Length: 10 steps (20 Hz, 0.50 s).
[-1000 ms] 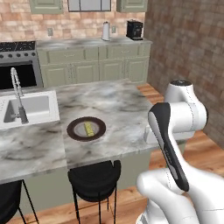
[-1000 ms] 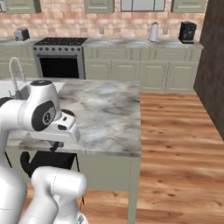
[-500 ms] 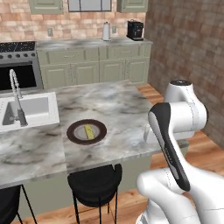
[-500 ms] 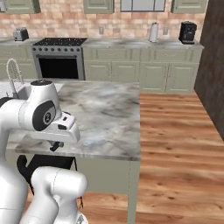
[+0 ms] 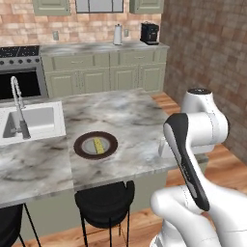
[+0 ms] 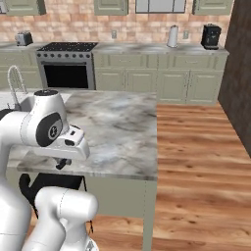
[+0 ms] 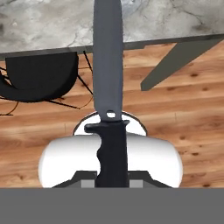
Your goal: Retrieve the butter from the fridge and place it on a plate on the dining table. Then retrieve the butter knife by the fridge and place it near the plate.
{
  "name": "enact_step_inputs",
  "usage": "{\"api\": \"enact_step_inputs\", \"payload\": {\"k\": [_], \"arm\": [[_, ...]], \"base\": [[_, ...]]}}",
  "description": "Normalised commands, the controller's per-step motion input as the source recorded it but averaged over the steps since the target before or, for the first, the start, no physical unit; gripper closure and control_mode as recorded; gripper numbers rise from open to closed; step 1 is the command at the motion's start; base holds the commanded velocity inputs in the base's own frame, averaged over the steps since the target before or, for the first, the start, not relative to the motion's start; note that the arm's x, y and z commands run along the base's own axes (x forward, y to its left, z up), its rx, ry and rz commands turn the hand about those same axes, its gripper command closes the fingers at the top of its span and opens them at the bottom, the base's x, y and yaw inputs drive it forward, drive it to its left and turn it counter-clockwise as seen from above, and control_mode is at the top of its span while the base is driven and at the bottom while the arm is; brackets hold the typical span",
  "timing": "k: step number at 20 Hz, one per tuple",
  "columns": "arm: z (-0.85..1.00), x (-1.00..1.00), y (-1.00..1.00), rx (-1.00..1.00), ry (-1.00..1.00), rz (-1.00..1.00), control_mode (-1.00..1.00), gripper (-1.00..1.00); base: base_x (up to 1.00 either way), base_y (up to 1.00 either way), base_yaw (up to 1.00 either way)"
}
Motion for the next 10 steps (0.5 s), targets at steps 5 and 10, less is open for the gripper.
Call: {"api": "enact_step_inputs", "payload": {"k": [5,10], "arm": [[0.00,0.62,0.00,0.00,0.00,0.02,-1.00,1.00],[0.00,0.68,0.01,0.00,0.00,0.00,-1.00,1.00]], "base": [[0.00,0.00,0.00],[0.00,0.00,0.00]]}}
